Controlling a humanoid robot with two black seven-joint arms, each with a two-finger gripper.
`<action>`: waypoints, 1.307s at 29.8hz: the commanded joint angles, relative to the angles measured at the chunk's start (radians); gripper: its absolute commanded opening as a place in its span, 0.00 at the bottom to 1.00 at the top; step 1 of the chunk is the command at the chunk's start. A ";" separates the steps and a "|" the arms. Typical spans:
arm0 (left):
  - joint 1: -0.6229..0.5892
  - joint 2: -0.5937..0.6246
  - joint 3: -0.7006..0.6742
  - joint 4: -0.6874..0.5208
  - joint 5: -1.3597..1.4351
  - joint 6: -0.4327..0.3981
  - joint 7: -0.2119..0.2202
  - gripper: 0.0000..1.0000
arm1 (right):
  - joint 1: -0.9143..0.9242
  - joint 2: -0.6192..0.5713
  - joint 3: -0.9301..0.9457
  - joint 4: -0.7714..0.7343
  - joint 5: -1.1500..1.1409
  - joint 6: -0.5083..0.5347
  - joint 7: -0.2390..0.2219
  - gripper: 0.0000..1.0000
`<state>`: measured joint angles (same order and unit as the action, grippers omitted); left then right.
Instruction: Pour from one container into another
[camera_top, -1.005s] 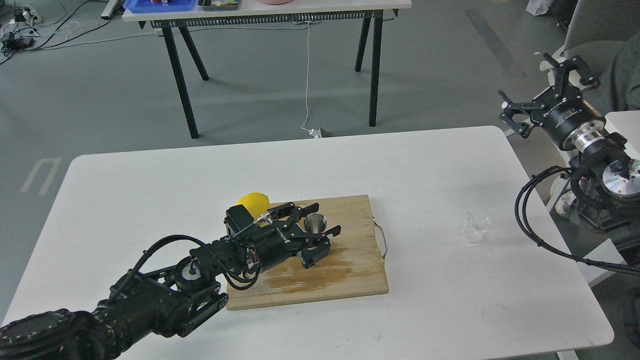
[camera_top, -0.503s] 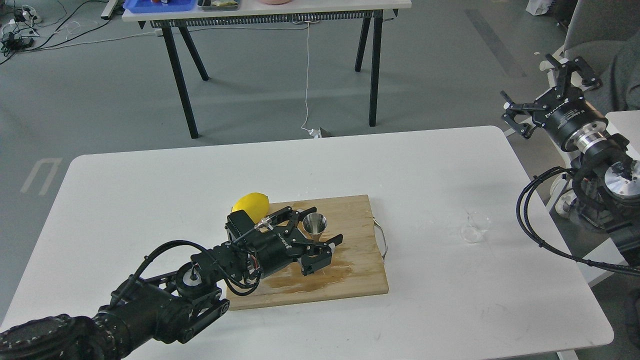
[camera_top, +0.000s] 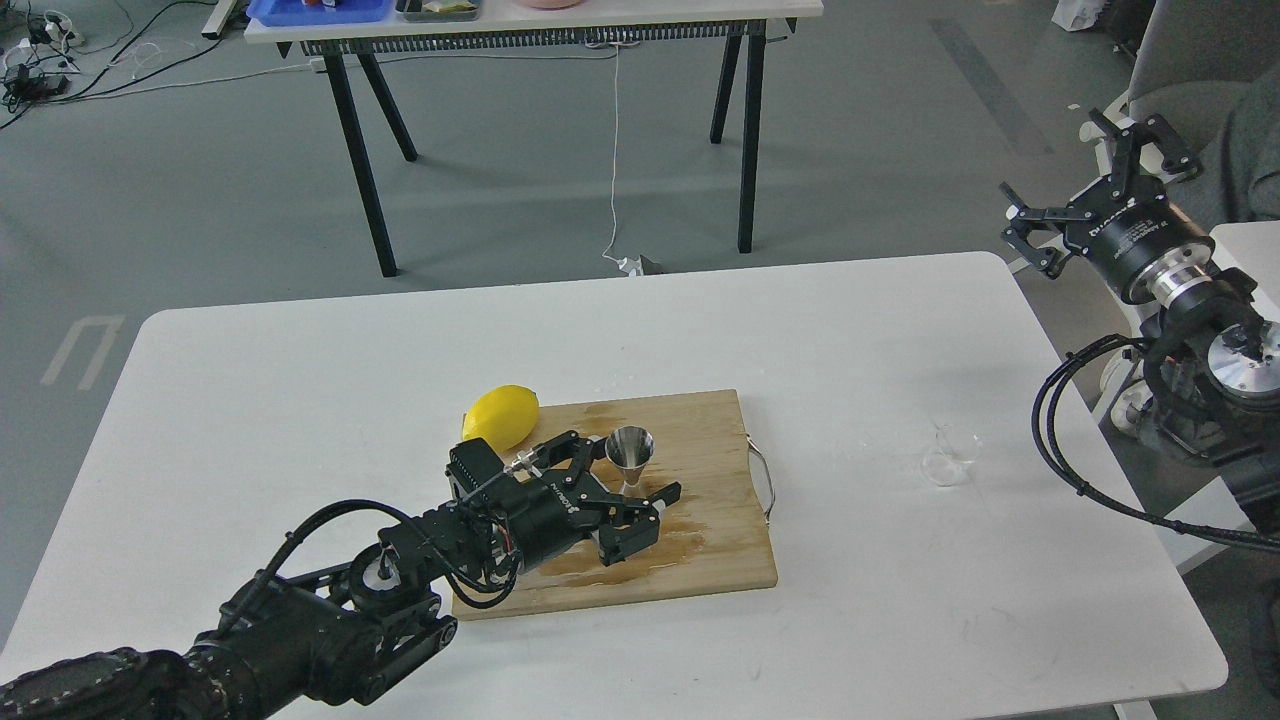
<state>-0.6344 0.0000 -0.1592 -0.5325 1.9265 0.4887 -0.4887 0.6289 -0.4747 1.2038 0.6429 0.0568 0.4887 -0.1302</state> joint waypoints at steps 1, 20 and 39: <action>0.001 0.000 -0.002 -0.014 -0.001 0.000 0.000 0.94 | -0.005 -0.002 0.002 0.000 0.001 0.000 0.000 0.99; 0.047 0.084 -0.034 -0.035 -0.004 0.000 0.000 0.94 | -0.014 -0.001 0.003 0.000 0.001 0.000 0.000 0.99; 0.026 0.510 -0.147 -0.305 -0.410 0.000 0.000 0.91 | -0.024 0.001 0.016 0.008 0.001 0.000 0.000 0.99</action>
<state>-0.5856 0.4033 -0.2784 -0.7644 1.6762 0.4887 -0.4887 0.6045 -0.4741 1.2177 0.6505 0.0584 0.4887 -0.1303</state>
